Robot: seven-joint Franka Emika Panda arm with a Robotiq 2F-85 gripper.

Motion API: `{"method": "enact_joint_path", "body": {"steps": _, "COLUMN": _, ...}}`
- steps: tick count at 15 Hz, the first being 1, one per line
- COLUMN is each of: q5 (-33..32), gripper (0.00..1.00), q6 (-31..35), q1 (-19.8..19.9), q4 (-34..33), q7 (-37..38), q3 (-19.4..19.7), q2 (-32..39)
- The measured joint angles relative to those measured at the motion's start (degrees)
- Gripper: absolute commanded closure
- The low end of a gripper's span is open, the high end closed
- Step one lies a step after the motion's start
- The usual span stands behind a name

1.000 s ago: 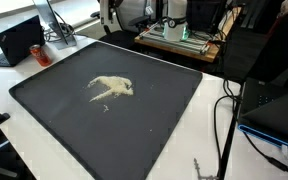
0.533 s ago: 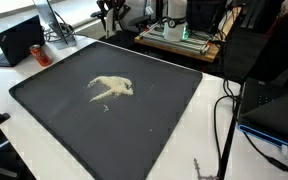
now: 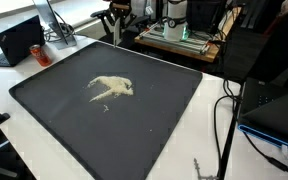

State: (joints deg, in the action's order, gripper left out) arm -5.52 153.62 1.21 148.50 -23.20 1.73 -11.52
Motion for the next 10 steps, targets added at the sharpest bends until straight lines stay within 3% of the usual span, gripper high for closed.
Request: {"method": "enact_joint_path", "body": {"steps": 10, "q5": -13.02, "gripper": 0.99, "q6": 3.41, "q1": 0.45, "q4": -8.67, "q7": 15.61, "q3": 0.10, "q2": 19.22}}
